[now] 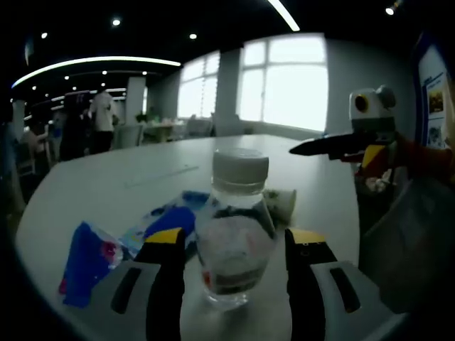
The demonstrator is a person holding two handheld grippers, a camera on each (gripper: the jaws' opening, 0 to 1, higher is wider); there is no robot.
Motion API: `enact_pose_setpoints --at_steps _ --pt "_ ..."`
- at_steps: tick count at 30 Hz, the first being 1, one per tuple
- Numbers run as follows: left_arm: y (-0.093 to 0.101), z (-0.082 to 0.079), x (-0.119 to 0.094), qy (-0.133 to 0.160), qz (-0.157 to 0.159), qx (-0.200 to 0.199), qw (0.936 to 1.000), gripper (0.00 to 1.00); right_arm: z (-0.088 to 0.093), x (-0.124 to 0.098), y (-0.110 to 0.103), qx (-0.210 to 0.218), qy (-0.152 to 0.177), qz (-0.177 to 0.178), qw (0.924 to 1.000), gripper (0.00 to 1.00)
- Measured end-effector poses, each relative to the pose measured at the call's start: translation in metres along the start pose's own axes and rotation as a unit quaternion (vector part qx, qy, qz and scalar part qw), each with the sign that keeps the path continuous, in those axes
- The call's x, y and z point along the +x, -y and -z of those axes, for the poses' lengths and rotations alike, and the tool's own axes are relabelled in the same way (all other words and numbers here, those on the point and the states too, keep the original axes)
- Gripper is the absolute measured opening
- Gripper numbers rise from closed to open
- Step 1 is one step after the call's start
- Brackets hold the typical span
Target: Arrange the tabletop items into an orderly group along one side of the table until the central work area is clear of visible clutter.
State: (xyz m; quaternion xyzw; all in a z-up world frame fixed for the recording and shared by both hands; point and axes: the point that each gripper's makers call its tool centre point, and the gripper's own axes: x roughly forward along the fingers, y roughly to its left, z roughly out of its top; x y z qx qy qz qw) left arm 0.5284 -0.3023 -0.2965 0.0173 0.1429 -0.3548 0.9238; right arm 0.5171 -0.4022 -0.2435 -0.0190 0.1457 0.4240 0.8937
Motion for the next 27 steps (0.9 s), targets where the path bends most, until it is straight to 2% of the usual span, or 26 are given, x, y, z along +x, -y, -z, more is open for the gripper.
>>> enact_pose_setpoints --at_steps 2,7,13,21,27 --pt "-0.0045 0.0010 0.0012 -0.004 -0.016 -0.001 0.9999 0.52 0.0004 -0.0002 -0.0001 0.000 -0.001 0.000 1.0000 0.99" --pt "0.0000 0.0000 0.0011 -0.005 -0.008 0.008 0.9999 0.42 0.0007 -0.0005 -0.0003 -0.001 -0.001 -0.001 1.0000 0.99" --pt "0.0007 0.0011 0.0014 -0.013 -0.005 0.016 0.9998 0.41 0.0010 0.0003 -0.0019 -0.003 -0.001 -0.005 1.0000 0.99" --pt "0.0007 0.0009 0.0017 -0.022 0.027 0.026 0.9991 0.40 0.0021 -0.0003 -0.0008 -0.002 -0.003 -0.004 1.0000 0.99" --pt "0.0031 0.0006 0.0007 -0.024 0.077 0.033 0.9962 0.40 0.0043 -0.0013 0.0011 -0.001 -0.006 -0.001 1.0000 0.99"
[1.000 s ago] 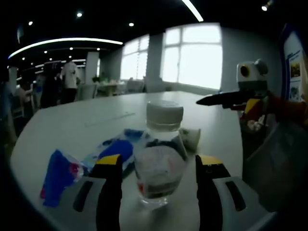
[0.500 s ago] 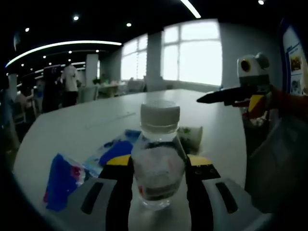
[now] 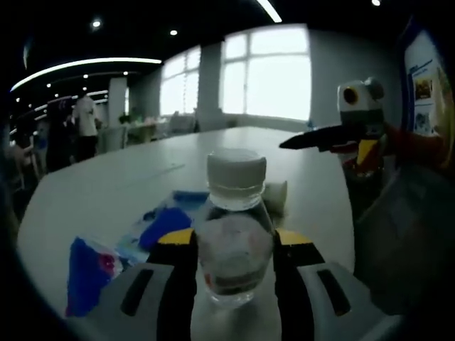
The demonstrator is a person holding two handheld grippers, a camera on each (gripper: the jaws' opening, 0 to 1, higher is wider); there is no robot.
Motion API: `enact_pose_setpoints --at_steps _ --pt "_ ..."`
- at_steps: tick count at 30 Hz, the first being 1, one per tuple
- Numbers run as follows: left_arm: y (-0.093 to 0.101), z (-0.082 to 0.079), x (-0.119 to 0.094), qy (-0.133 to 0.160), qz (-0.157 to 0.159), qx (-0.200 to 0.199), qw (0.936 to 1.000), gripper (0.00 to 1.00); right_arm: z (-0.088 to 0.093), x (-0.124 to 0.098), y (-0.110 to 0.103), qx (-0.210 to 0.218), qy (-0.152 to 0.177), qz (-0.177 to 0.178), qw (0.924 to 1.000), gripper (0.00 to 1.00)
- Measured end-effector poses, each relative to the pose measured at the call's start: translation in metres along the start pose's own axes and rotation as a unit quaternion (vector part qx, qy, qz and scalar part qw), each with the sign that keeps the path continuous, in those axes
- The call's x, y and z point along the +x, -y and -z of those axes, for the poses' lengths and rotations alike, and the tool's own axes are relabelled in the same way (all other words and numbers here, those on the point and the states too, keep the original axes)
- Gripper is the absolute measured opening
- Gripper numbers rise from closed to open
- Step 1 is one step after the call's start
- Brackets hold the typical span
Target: Arrange the tabletop items into an orderly group along one side of the table until the central work area is clear of visible clutter.
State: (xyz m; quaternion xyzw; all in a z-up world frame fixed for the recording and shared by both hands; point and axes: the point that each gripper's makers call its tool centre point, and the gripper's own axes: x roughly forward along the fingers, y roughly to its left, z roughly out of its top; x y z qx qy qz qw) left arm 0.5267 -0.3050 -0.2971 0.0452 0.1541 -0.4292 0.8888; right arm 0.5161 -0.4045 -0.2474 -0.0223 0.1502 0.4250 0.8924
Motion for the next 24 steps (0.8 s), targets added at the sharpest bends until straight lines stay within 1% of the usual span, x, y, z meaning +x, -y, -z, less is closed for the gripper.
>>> enact_pose_setpoints --at_steps 2,3,4,5,6,8,9,10,11,14,15,16,17,18,19,21,22,24 --pt "0.005 0.000 0.000 0.000 0.030 0.008 0.9995 0.39 0.000 0.000 0.000 0.000 0.000 -0.001 1.0000 0.99" --pt "0.005 0.000 0.000 0.000 0.036 0.009 0.9993 0.39 0.000 0.001 0.000 0.000 0.000 0.000 1.0000 0.99" --pt "0.008 0.000 0.000 -0.002 0.054 0.012 0.9985 0.39 0.001 0.001 0.000 0.000 -0.001 0.000 1.0000 0.99" --pt "0.009 0.000 0.000 -0.004 0.062 0.012 0.9980 0.40 0.001 0.001 0.001 0.000 -0.002 0.000 1.0000 0.99" --pt "0.010 0.001 -0.001 -0.013 0.071 0.023 0.9971 0.39 0.001 0.001 0.001 0.001 -0.002 0.000 1.0000 0.99" --pt "0.014 -0.001 -0.001 -0.014 0.092 0.042 0.9948 0.39 0.001 0.001 0.001 0.001 -0.003 0.000 1.0000 0.99" --pt "0.016 -0.001 -0.002 -0.015 0.099 0.039 0.9942 0.39 0.002 0.001 0.000 0.001 -0.003 0.000 1.0000 0.99" --pt "0.019 -0.003 -0.003 -0.012 0.116 0.048 0.9921 0.39 0.002 0.001 0.000 0.002 -0.004 0.000 1.0000 0.99" --pt "0.021 -0.004 -0.004 -0.012 0.125 0.051 0.9907 0.39 0.002 0.002 0.000 0.001 -0.005 0.000 1.0000 0.99" --pt "0.026 -0.009 -0.007 0.001 0.165 0.084 0.9827 0.39 0.002 0.004 0.000 0.003 -0.006 -0.001 1.0000 0.99" --pt "0.026 -0.010 -0.008 0.005 0.172 0.083 0.9815 0.39 0.002 0.005 -0.001 0.003 -0.007 -0.003 1.0000 0.99" --pt "0.026 -0.010 -0.008 0.001 0.183 0.089 0.9791 0.39 0.002 0.005 -0.002 0.002 -0.007 -0.005 1.0000 0.99" --pt "0.025 -0.010 -0.008 -0.001 0.188 0.086 0.9784 0.39 0.002 0.006 -0.002 0.002 -0.008 -0.006 0.9999 0.99" --pt "0.026 -0.010 -0.008 -0.004 0.204 0.088 0.9751 0.39 0.003 0.006 -0.003 0.001 -0.009 -0.006 0.9999 0.99" --pt "0.025 -0.010 -0.008 -0.008 0.207 0.089 0.9743 0.39 0.003 0.007 -0.004 0.001 -0.010 -0.008 0.9999 0.99" --pt "0.027 -0.009 -0.008 -0.016 0.226 0.109 0.9679 0.39 0.005 0.007 -0.003 0.001 -0.013 -0.008 0.9999 0.99" --pt "0.028 -0.009 -0.007 -0.021 0.232 0.110 0.9662 0.39 0.006 0.007 -0.003 0.002 -0.015 -0.008 0.9999 0.99" --pt "0.033 -0.010 -0.009 -0.023 0.254 0.120 0.9593 0.39 0.007 0.007 -0.002 0.005 -0.017 -0.007 0.9998 0.99"
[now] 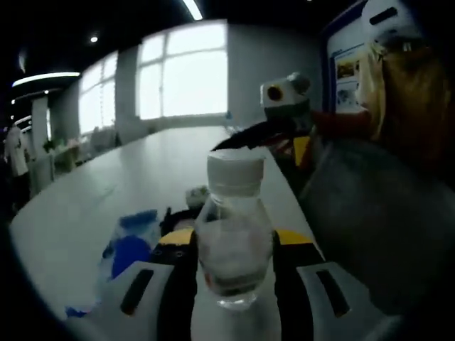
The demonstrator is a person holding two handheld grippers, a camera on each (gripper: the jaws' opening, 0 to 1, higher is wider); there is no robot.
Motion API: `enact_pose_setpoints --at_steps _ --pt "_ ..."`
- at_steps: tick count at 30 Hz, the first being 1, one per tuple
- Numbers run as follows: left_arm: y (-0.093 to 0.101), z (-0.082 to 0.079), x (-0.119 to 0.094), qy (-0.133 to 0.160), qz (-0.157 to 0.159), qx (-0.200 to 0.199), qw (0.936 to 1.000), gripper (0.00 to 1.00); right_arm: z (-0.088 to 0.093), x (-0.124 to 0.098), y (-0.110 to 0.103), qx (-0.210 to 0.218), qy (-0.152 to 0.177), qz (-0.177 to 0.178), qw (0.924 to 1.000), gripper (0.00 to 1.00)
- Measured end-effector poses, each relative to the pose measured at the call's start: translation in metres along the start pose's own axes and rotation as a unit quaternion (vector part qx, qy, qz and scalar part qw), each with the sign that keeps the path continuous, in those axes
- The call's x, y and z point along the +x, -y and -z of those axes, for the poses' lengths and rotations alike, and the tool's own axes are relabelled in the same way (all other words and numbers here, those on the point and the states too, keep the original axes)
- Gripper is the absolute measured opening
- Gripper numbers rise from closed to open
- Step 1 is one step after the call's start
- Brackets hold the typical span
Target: Arrange the tabletop items into an orderly group along one side of the table until the central work area is clear of visible clutter.
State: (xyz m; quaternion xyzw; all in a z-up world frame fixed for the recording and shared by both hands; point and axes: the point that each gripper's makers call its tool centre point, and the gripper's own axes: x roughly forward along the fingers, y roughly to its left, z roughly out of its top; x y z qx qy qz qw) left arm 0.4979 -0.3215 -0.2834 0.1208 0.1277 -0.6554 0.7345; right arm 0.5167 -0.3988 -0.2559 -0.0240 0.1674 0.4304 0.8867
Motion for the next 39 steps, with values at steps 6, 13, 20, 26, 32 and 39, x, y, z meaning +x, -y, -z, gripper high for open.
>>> enact_pose_setpoints --at_steps 6,13,20,26,32,39 --pt "0.009 0.000 0.005 -0.011 0.043 0.005 0.9990 0.39 0.004 0.001 -0.002 -0.001 -0.006 -0.006 1.0000 0.97" --pt "0.016 -0.001 0.010 -0.011 0.078 0.020 0.9967 0.39 0.011 0.004 -0.004 -0.004 -0.021 -0.014 0.9997 0.96" --pt "0.017 0.006 0.011 -0.021 0.096 0.027 0.9948 0.39 0.017 0.003 -0.002 0.000 -0.031 -0.013 0.9995 0.95" --pt "0.020 0.007 0.013 -0.017 0.108 0.035 0.9934 0.39 0.024 0.002 -0.002 0.003 -0.041 -0.015 0.9990 0.94" --pt "0.018 0.010 0.008 -0.012 0.119 0.029 0.9924 0.39 0.029 0.001 -0.001 0.005 -0.050 -0.015 0.9986 0.94" --pt "0.020 0.009 0.009 -0.009 0.129 0.031 0.9912 0.40 0.033 0.001 -0.001 0.005 -0.057 -0.016 0.9982 0.93"
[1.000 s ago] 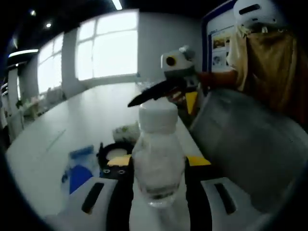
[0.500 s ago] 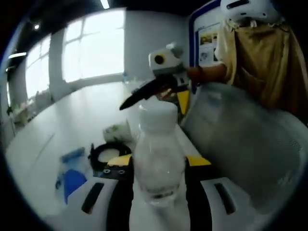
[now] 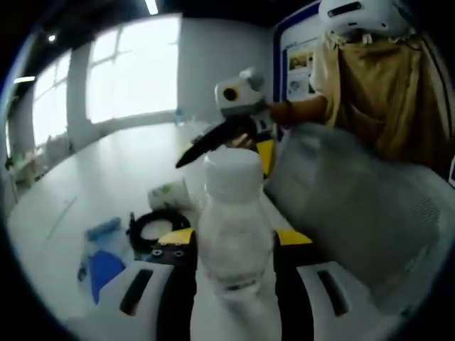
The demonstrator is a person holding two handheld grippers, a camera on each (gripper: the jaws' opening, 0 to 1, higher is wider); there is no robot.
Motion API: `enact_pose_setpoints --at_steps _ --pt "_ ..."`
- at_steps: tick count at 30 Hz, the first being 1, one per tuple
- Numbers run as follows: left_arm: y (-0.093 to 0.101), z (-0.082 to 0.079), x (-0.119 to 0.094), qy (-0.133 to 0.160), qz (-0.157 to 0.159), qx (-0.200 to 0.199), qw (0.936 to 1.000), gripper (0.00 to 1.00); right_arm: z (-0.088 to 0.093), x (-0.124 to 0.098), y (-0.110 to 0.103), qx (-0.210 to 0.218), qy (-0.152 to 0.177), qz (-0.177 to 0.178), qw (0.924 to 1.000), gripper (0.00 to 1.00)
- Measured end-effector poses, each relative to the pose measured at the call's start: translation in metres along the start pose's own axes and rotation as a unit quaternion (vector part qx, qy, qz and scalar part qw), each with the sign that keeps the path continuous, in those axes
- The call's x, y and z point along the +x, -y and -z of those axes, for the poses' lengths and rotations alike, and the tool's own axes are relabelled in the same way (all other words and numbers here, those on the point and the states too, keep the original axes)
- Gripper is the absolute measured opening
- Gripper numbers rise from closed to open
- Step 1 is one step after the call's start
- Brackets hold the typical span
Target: Arrange the tabletop items into an orderly group along one side of the table until the central work area is clear of visible clutter.
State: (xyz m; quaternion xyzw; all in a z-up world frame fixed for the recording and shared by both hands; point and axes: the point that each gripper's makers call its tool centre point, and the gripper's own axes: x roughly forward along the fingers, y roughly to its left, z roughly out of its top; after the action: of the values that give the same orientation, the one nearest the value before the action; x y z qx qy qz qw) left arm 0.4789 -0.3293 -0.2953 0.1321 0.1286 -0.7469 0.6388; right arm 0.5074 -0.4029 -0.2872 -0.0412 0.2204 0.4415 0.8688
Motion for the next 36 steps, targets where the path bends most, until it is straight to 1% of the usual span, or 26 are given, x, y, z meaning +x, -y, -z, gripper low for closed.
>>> enact_pose_setpoints --at_steps 3,5,6,8,9,10,12,13,14,16,19,21,22,23,25,26,27,28,29,30,31,32,33,34,35,36 --pt "-0.001 0.000 0.000 0.000 -0.001 -0.003 1.0000 0.40 0.000 0.000 0.000 -0.001 -0.001 0.000 1.0000 0.94" --pt "-0.003 0.000 0.000 0.000 -0.008 -0.021 0.9997 0.40 0.000 -0.001 0.002 0.000 0.001 0.002 1.0000 0.94" --pt "-0.003 0.000 0.000 0.001 -0.007 -0.020 0.9998 0.40 -0.001 -0.002 0.002 0.000 0.003 0.002 1.0000 0.94" --pt "-0.003 -0.001 0.000 0.006 -0.011 -0.034 0.9994 0.41 -0.002 -0.002 0.003 0.003 0.005 0.003 1.0000 0.95" --pt "-0.004 -0.001 0.000 0.007 -0.015 -0.042 0.9990 0.43 -0.002 -0.002 0.003 0.002 0.006 0.004 1.0000 0.95" --pt "-0.006 -0.003 0.000 0.014 -0.022 -0.041 0.9988 0.44 -0.003 -0.002 0.004 0.002 0.007 0.004 1.0000 0.96" --pt "-0.013 -0.011 -0.003 0.038 -0.042 -0.066 0.9962 0.50 -0.004 -0.002 0.004 0.003 0.011 0.005 0.9999 0.97" --pt "-0.018 -0.016 -0.006 0.053 -0.055 -0.082 0.9937 0.54 -0.005 -0.002 0.003 0.004 0.013 0.005 0.9999 0.98" --pt "-0.019 -0.019 -0.008 0.061 -0.059 -0.080 0.9932 0.57 -0.006 -0.002 0.003 0.004 0.015 0.005 0.9999 0.98" --pt "-0.020 -0.018 -0.010 0.058 -0.065 -0.080 0.9930 0.61 -0.006 -0.002 0.003 0.004 0.015 0.005 0.9999 0.98" --pt "-0.021 -0.015 -0.013 0.054 -0.084 -0.092 0.9908 0.68 -0.008 -0.003 0.003 0.003 0.017 0.004 0.9998 0.99" --pt "-0.022 -0.015 -0.014 0.063 -0.098 -0.117 0.9863 0.78 -0.009 -0.003 0.003 0.002 0.019 0.005 0.9998 0.99" --pt "-0.023 -0.016 -0.016 0.070 -0.112 -0.112 0.9849 0.81 -0.009 -0.003 0.003 0.002 0.019 0.005 0.9998 0.99" --pt "-0.026 -0.016 -0.017 0.072 -0.127 -0.116 0.9824 0.84 -0.010 -0.004 0.003 0.002 0.021 0.006 0.9998 0.99" --pt "-0.030 -0.014 -0.019 0.078 -0.164 -0.134 0.9742 0.91 -0.011 -0.005 0.003 0.002 0.024 0.006 0.9997 0.99" --pt "-0.033 -0.013 -0.021 0.080 -0.179 -0.136 0.9711 0.93 -0.011 -0.004 0.003 0.003 0.024 0.007 0.9997 0.99" --pt "-0.033 -0.015 -0.023 0.084 -0.193 -0.126 0.9694 0.97 -0.011 -0.004 0.004 0.002 0.023 0.006 0.9997 0.99" --pt "-0.035 -0.017 -0.025 0.090 -0.211 -0.123 0.9655 1.00 -0.011 -0.004 0.003 0.002 0.023 0.006 0.9997 0.99" --pt "-0.031 -0.016 -0.024 0.086 -0.211 -0.121 0.9660 0.99 -0.010 -0.004 0.003 0.001 0.022 0.005 0.9997 0.99" --pt "-0.030 -0.018 -0.024 0.087 -0.215 -0.124 0.9647 1.00 -0.011 -0.004 0.002 0.000 0.023 0.004 0.9997 0.99" --pt "-0.030 -0.017 -0.025 0.085 -0.225 -0.129 0.9618 1.00 -0.011 -0.004 0.002 0.000 0.023 0.004 0.9997 0.99" --pt "-0.029 -0.016 -0.026 0.081 -0.234 -0.129 0.9603 1.00 -0.012 -0.004 0.001 0.000 0.024 0.003 0.9997 0.99" --pt "-0.032 -0.015 -0.029 0.079 -0.253 -0.132 0.9551 1.00 -0.012 -0.004 0.001 0.000 0.025 0.003 0.9997 0.99" --pt "-0.033 -0.016 -0.030 0.077 -0.267 -0.131 0.9517 1.00 -0.013 -0.004 0.001 -0.001 0.026 0.003 0.9996 0.99" --pt "-0.035 -0.014 -0.033 0.069 -0.286 -0.133 0.9465 1.00 -0.014 -0.004 0.001 -0.001 0.027 0.003 0.9996 0.99" --pt "-0.033 -0.018 -0.033 0.073 -0.287 -0.127 0.9466 1.00 -0.014 -0.004 0.001 -0.001 0.028 0.002 0.9996 0.99"
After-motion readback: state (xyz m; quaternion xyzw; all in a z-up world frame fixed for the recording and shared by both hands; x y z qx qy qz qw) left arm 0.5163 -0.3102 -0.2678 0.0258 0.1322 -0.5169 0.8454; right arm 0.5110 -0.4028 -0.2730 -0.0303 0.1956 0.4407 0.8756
